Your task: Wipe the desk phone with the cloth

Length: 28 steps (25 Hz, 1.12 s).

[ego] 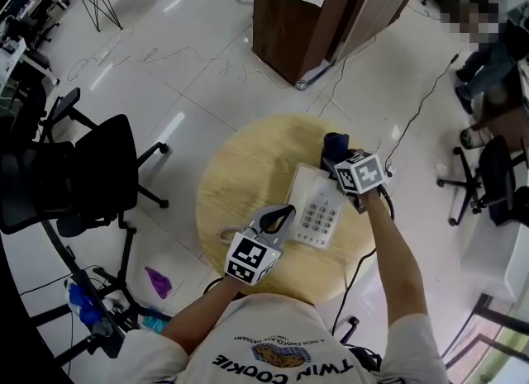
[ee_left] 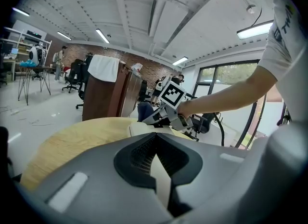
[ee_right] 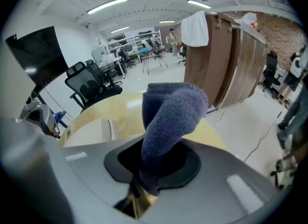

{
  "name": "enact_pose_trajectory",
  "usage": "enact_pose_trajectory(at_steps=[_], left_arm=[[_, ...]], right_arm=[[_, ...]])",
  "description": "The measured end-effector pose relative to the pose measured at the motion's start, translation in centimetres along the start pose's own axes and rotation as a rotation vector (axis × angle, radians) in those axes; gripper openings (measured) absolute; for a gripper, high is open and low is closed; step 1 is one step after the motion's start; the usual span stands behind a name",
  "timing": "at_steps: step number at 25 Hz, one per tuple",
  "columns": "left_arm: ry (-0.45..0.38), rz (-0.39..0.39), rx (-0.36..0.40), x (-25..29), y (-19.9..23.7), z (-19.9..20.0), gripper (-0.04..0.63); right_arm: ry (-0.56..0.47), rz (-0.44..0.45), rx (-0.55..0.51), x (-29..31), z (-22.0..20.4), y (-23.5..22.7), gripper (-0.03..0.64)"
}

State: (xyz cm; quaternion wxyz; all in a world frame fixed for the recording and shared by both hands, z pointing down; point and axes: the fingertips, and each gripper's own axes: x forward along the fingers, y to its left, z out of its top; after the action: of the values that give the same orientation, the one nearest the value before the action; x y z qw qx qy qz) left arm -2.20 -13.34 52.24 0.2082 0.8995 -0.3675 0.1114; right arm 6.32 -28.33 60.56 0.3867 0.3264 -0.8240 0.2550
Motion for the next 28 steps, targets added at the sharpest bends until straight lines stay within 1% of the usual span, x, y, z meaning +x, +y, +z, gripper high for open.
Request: enact_pose_trajectory(at_steps=[5, 11, 15, 19, 21, 23, 28], left_arm=[[0.011, 0.001, -0.011, -0.5, 0.8, -0.9, 0.006], [-0.01, 0.001, -0.044, -0.8, 1.7, -0.4, 0.006], [-0.014, -0.015, -0.055, -1.3, 2.0, -0.3, 0.006], [-0.009, -0.005, -0.058, -2.1, 2.6, -0.9, 0.006], [0.0, -0.009, -0.067, -2.5, 2.9, -1.3, 0.006], [-0.008, -0.012, -0.071, -2.7, 3.1, -1.1, 0.006], [-0.032, -0.021, -0.077, -3.6, 3.5, -0.8, 0.006]], right_arm=[[0.036, 0.043, -0.038, 1.4, 1.2, 1.5, 0.066], [0.089, 0.092, -0.101, 2.6, 2.9, 2.9, 0.066], [0.138, 0.109, -0.18, 3.6, 4.0, 4.4, 0.066], [0.184, 0.138, -0.237, 4.7, 4.9, 6.0, 0.066], [0.206, 0.154, -0.274, 5.3, 5.1, 7.0, 0.066], [0.234, 0.168, -0.318, 5.8, 5.2, 7.9, 0.066], [0.328, 0.156, -0.423, 6.5, 5.3, 9.8, 0.066]])
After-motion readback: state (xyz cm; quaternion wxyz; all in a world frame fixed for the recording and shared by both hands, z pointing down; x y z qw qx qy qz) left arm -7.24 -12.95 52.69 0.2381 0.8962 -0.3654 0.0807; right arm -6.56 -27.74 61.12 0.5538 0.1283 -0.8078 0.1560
